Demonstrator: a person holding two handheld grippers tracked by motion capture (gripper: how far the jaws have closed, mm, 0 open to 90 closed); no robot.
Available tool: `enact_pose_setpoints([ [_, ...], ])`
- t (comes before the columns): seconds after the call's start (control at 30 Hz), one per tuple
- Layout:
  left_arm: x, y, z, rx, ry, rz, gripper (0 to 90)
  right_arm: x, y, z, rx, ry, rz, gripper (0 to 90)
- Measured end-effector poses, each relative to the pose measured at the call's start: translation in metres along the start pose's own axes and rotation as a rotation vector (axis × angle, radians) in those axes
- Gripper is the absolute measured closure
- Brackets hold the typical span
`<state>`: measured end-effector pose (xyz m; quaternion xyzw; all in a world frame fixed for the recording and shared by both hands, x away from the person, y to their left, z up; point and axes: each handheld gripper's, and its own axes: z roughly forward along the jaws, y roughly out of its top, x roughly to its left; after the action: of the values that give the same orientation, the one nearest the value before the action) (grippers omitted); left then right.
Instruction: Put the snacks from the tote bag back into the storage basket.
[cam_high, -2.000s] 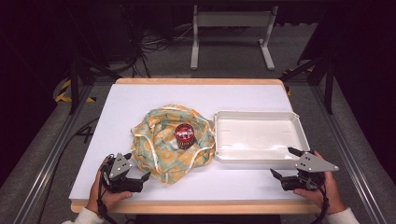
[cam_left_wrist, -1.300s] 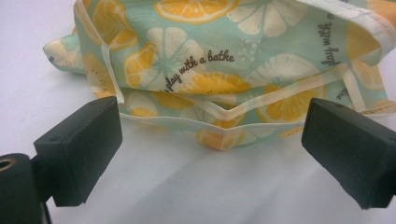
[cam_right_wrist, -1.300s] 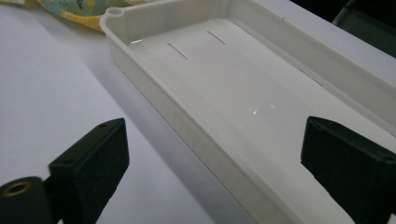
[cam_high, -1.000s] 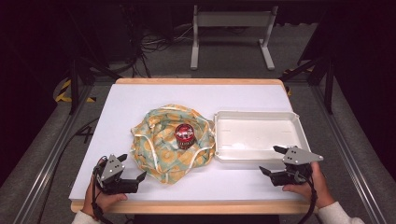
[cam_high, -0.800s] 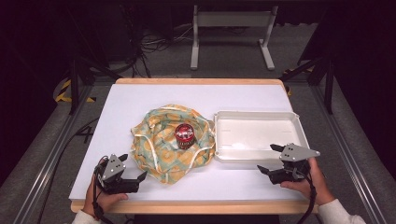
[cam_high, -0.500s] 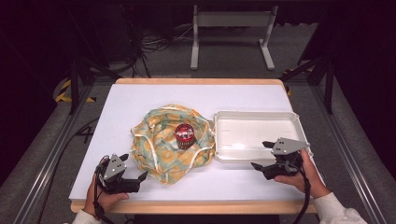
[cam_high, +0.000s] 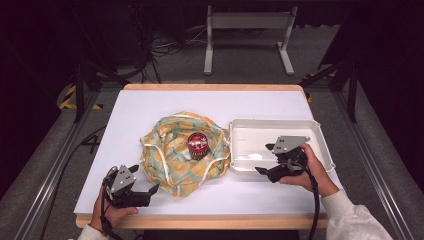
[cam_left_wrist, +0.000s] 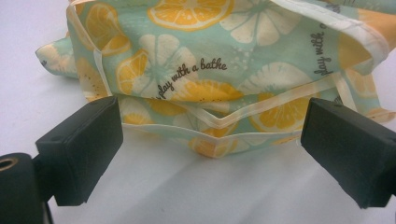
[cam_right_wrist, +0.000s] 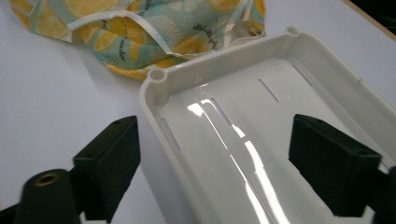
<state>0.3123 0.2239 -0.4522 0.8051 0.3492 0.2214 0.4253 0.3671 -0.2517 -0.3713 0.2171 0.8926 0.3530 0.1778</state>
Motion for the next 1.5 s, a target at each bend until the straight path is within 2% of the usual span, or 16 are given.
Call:
enact_pose_setpoints([
  [0.13,0.000,0.000,0.000,-0.003,-0.003,-0.003,6.2,0.000,0.012,0.007,0.037,0.035,-0.023,19.8],
  [0.27,0.000,0.000,0.000,-0.005,-0.005,-0.006,6.1,0.000,0.023,0.016,0.067,0.047,-0.046,19.3],
  [0.53,0.000,0.001,0.002,0.001,-0.004,0.001,6.0,-0.002,0.043,0.025,0.050,0.072,-0.071,18.6],
  [0.7,-0.001,0.001,0.002,0.002,-0.007,0.004,6.0,-0.004,0.062,0.035,0.068,0.073,-0.095,17.5],
  [0.9,0.000,0.001,0.002,0.004,-0.007,0.004,6.0,-0.006,0.077,0.041,0.053,0.067,-0.102,17.6],
  [0.93,-0.001,0.001,0.002,0.004,-0.007,0.007,6.0,-0.007,0.079,0.042,0.049,0.078,-0.101,17.6],
  [1.23,-0.001,0.001,0.002,0.007,-0.009,0.010,6.0,-0.005,0.105,0.054,0.078,0.079,-0.131,19.1],
  [1.5,0.000,0.000,0.001,0.008,-0.009,0.011,6.0,0.002,0.120,0.068,0.100,0.105,-0.149,19.5],
])
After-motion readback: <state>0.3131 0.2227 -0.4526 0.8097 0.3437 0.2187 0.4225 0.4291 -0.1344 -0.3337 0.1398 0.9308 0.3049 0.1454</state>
